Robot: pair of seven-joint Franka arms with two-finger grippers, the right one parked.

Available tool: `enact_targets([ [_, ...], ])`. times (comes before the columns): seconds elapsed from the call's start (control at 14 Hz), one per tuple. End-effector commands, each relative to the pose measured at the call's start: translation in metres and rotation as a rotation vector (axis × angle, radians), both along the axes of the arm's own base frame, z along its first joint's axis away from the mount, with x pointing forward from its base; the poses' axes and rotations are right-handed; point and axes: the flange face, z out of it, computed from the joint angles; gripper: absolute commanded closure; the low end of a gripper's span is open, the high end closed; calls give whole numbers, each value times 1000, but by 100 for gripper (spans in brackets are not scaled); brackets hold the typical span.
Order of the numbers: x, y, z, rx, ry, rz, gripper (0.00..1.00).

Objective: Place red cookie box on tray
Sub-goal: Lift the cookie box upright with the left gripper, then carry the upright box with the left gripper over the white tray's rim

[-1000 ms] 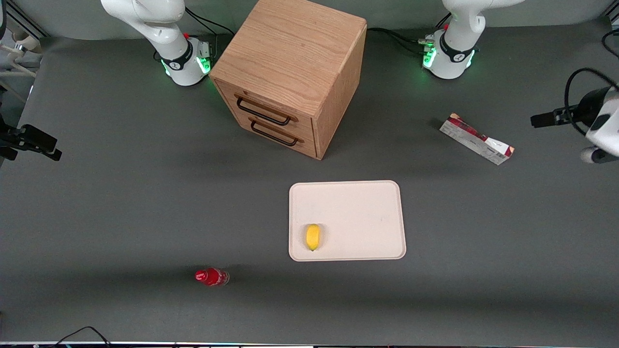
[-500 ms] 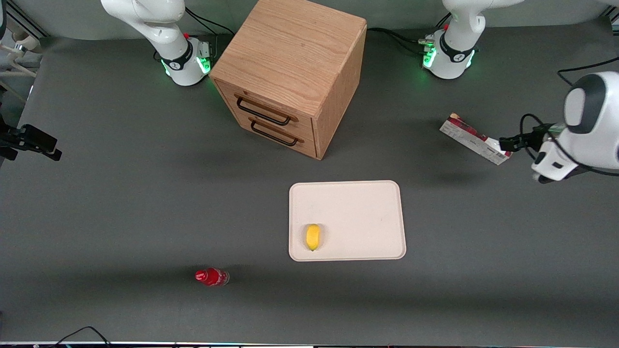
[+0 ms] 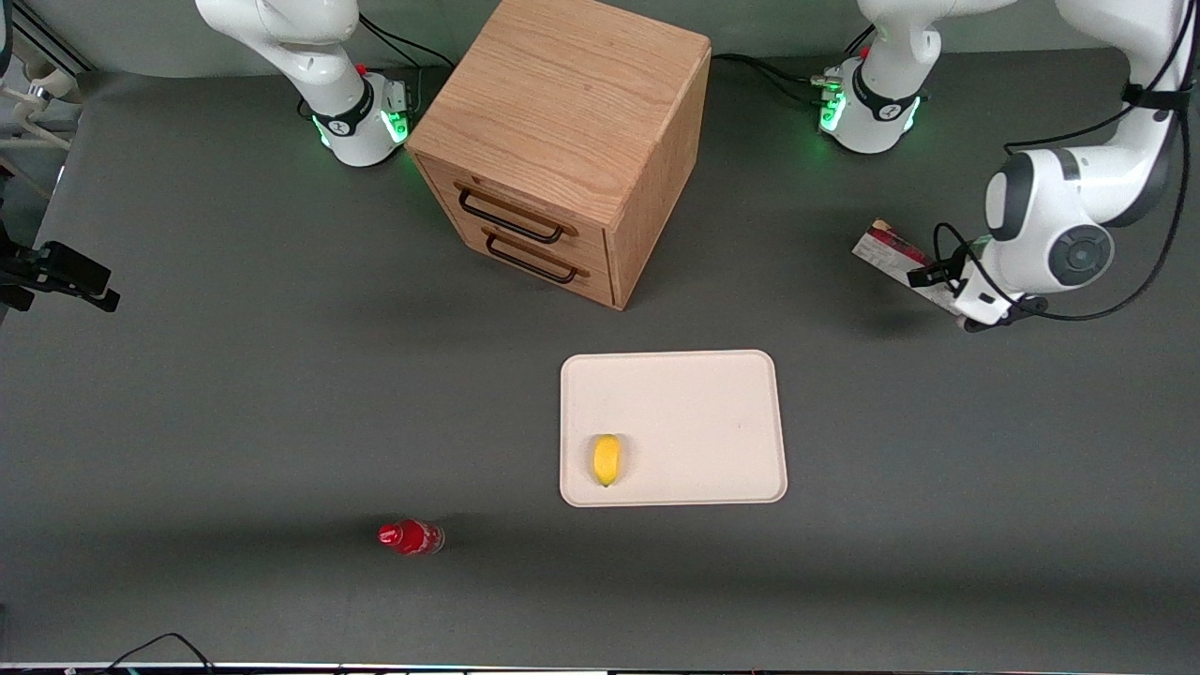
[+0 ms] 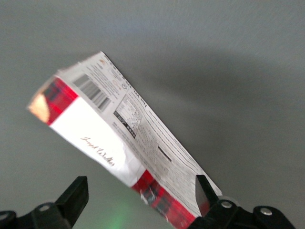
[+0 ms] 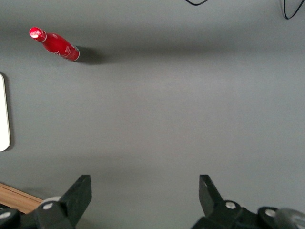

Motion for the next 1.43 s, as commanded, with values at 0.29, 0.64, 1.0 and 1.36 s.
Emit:
enact_targets([
  [0.29,-16,3,-2,20,-46,6,100],
  [0.64,12,9,33,33,-33,28,100],
  [1.0,96,0,162,4,-26,73,100],
  [1.36,162,-71,241,-28,-96,-24,100],
])
